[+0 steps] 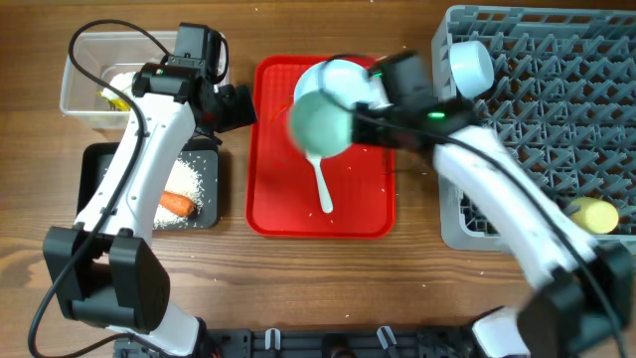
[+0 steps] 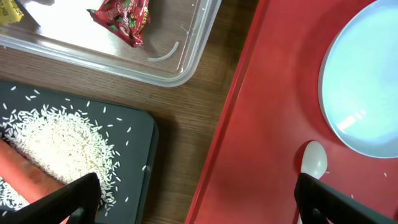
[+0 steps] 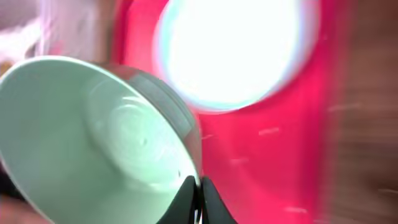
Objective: Sort waste into correct bins and load items into the dishwasher rack
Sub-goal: 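Grasp the mint-green bowl and place it in the rack with right gripper, then reach the right gripper to the light-blue plate on the red tray and grasp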
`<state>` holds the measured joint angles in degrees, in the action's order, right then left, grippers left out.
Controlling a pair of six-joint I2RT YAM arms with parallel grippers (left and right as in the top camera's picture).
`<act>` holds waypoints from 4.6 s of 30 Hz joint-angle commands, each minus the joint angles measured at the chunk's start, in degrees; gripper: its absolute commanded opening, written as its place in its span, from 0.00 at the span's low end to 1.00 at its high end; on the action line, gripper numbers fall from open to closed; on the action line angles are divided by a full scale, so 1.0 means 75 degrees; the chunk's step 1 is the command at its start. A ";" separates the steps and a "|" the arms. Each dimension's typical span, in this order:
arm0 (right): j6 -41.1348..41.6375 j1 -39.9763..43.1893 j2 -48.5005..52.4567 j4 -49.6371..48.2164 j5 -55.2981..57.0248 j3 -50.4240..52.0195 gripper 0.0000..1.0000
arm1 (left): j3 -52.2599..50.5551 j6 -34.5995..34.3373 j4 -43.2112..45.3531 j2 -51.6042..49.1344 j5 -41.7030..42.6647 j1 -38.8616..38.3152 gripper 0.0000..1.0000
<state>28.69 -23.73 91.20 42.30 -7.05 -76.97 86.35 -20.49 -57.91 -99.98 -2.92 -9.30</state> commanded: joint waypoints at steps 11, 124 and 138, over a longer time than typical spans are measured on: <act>-0.2920 0.2043 -0.0659 0.1110 0.8376 -0.0035 0.04 | -0.0044 -0.0017 0.0003 -0.0073 0.0041 0.0012 1.00; 0.1856 0.0726 0.3663 -0.1795 -0.1008 -0.0289 0.17 | -0.0044 -0.0017 0.0003 -0.0073 0.0041 0.0012 1.00; 0.1853 0.0726 0.3797 -0.1950 -0.0898 -0.0289 0.11 | -0.0044 -0.0017 0.0003 -0.0073 0.0041 0.0012 1.00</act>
<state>42.33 -18.31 117.58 28.16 -14.13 -78.81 86.35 -20.51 -57.89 -100.09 -2.92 -9.30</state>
